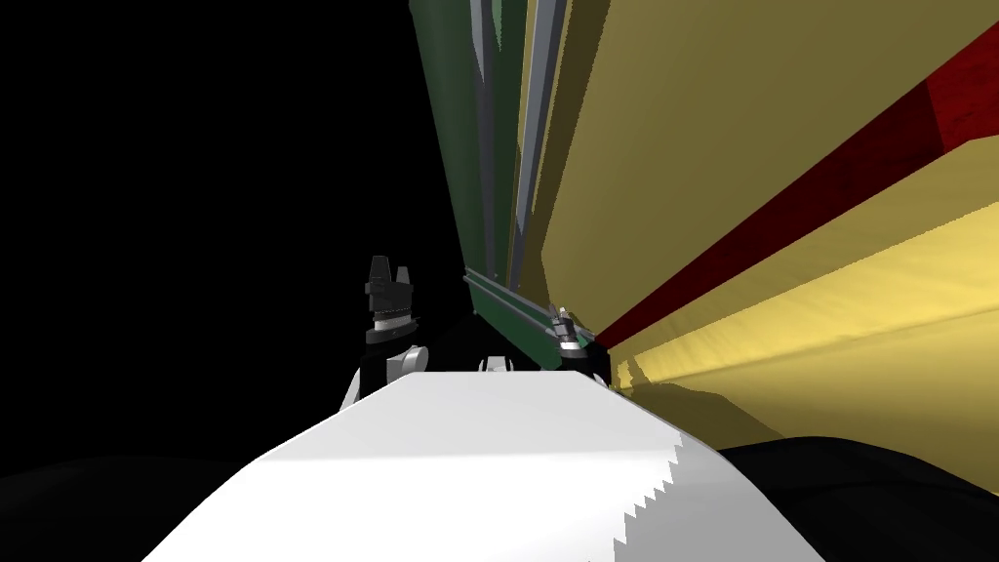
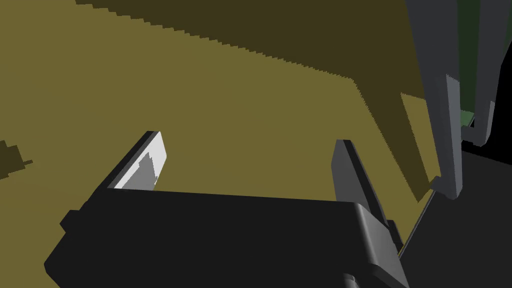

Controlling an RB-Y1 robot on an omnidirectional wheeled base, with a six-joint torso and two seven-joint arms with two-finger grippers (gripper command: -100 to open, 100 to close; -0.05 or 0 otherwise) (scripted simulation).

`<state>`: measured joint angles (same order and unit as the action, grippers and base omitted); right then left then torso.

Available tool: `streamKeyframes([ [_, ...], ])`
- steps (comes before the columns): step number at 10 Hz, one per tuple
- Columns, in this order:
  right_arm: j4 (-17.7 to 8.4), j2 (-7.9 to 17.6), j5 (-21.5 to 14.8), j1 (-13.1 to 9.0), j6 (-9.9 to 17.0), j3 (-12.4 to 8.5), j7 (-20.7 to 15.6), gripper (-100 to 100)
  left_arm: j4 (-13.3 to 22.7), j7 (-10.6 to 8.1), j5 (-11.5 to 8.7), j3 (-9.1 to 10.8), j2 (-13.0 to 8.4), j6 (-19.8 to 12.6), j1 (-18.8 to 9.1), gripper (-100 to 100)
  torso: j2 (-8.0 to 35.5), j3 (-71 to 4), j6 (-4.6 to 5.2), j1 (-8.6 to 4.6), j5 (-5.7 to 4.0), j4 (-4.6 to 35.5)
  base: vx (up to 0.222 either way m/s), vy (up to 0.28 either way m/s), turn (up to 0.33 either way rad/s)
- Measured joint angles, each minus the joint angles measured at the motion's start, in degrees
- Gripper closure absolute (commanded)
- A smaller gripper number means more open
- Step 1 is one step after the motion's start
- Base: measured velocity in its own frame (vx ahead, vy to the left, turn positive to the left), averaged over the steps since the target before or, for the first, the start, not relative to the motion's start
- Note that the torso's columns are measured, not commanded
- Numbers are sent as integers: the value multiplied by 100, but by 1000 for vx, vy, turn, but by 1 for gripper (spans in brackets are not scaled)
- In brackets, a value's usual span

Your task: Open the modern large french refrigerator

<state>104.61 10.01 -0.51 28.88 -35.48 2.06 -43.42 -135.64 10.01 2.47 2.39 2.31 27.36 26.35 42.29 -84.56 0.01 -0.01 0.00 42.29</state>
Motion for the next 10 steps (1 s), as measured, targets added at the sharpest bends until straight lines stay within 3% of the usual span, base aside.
streamKeyframes([
  [10,-958,134,33,-134,-279,-51,-1547,-100,0,0,0,0,0,0,0,0,-2,-1,0,3,1,-1,-19,-14,58],
])
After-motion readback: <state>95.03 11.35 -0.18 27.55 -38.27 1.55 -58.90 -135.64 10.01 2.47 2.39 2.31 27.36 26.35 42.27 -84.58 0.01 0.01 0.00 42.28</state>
